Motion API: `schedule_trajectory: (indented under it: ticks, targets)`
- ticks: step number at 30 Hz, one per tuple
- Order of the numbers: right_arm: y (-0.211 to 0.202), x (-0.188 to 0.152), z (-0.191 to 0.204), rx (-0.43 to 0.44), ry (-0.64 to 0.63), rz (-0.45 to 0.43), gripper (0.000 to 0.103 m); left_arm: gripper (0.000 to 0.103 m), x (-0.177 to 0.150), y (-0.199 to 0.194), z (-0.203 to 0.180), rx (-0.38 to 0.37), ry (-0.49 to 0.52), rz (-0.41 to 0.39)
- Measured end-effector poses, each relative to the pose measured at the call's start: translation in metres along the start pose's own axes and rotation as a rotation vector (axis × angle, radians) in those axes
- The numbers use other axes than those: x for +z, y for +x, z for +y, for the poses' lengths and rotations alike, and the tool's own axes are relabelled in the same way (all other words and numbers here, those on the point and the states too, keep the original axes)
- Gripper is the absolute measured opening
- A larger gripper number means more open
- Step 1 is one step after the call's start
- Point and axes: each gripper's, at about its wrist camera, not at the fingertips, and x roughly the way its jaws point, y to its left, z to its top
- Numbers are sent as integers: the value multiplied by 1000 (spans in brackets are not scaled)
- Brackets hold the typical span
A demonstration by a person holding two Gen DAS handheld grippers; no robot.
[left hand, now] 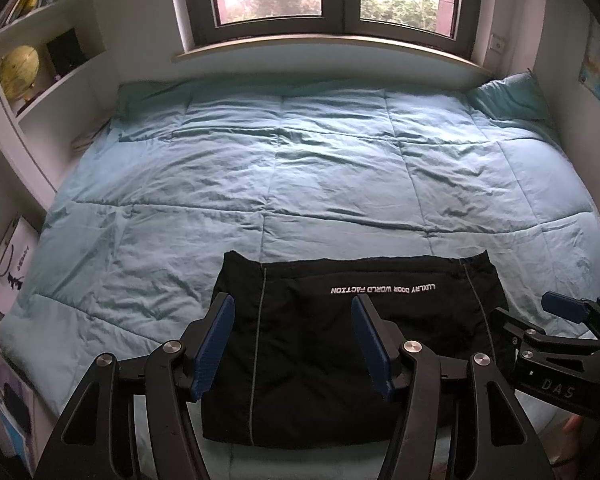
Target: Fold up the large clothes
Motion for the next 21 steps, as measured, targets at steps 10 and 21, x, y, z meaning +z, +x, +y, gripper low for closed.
schedule_trajectory:
  ticks: [10, 21]
  targets:
    - [2, 3, 0, -8, 27, 3, 83, 63, 7, 5, -3, -11, 16, -1]
    - [6, 11, -9, -25, 68, 4, 83, 63, 20, 14, -12, -40, 44, -6]
